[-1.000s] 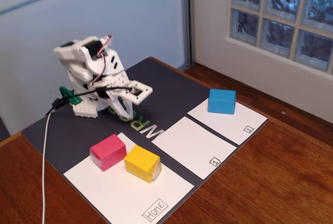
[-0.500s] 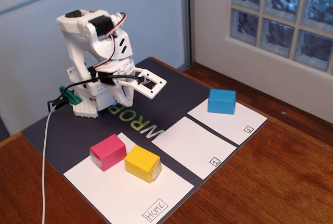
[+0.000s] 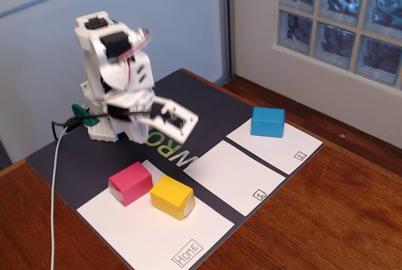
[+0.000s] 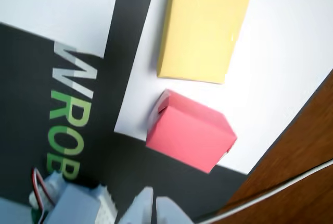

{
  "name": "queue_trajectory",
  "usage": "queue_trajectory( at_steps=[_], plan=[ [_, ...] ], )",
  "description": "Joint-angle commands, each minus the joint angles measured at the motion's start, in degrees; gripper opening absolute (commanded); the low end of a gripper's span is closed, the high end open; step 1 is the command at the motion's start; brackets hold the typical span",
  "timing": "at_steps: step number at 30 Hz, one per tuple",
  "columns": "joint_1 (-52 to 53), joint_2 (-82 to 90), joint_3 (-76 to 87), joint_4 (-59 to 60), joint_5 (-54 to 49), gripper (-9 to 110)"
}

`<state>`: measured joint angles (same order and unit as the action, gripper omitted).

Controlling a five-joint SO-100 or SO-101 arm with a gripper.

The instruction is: Move box yellow to zone 1

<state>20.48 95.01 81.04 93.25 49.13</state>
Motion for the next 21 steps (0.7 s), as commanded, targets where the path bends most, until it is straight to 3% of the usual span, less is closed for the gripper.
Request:
queue_trajectory(
  at_steps=[1,21],
  plan=[
    [0.62,-3.16,-3.96,-0.44,-0.53,0],
    [-0.53,-17.93,-10.90,-9.05,0.44,3]
  ],
)
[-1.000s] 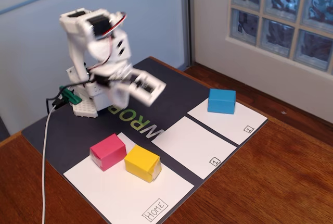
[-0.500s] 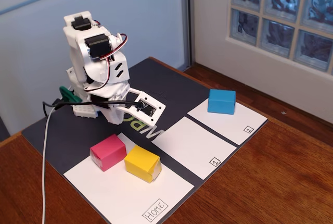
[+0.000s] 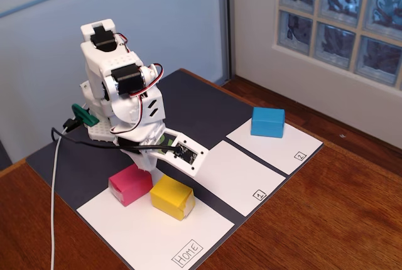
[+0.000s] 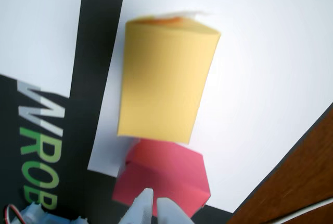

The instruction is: Move box yellow to zone 1

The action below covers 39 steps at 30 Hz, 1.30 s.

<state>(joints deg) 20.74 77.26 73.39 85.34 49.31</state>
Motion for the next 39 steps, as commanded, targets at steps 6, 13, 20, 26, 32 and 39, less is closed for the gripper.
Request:
queue_trajectory(
  at_steps=[6,13,20,26,32,39],
  plan=[
    [-2.81,-3.87,-7.03,-1.14,-0.35,22],
    [-5.80,-4.83,-8.00,-0.62,0.53,28],
    [-8.70,-5.63,-7.03,-0.26,4.04,29],
    [-10.11,-4.48,-2.46,-3.87,5.36,28],
    [-10.20,-3.96,-0.26,-7.21,6.42,28],
    [-9.05,-2.29,4.57,-12.30,6.77,27]
  ],
)
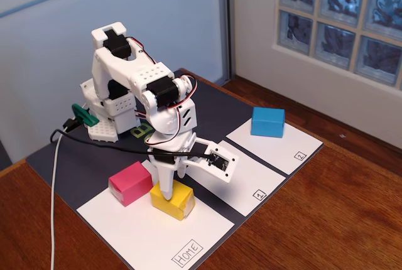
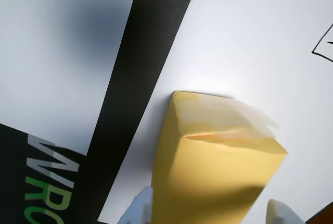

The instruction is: Move box yellow to zone 1

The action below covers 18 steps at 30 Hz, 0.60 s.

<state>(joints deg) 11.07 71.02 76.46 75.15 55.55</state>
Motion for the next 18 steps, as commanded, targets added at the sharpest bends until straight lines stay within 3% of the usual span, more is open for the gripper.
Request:
queue_trajectory(
  at_steps=[1,18],
  plan=[
    [0.70,4.48,2.72,-2.99,0.53,27],
    [0.62,6.86,6.06,-4.75,0.53,43]
  ],
)
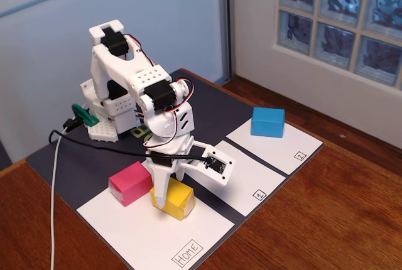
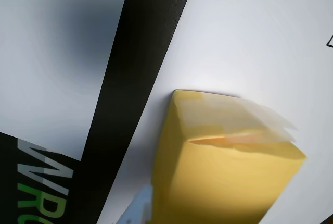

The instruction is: Move box yellow to zone 1

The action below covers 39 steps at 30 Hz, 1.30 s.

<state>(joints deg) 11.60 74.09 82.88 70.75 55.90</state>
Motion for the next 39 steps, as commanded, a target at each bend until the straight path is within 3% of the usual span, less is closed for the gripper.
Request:
queue_trajectory(
  at_steps=[1,21,31,39],
  plan=[
    [0.09,3.69,-0.09,-0.35,0.18,44],
    [-0.26,2.37,12.04,-13.01,3.43,40],
    [-0.35,4.48,11.25,-10.46,5.19,6],
    [-0.09,11.16,1.67,4.57,5.98,0]
  ],
)
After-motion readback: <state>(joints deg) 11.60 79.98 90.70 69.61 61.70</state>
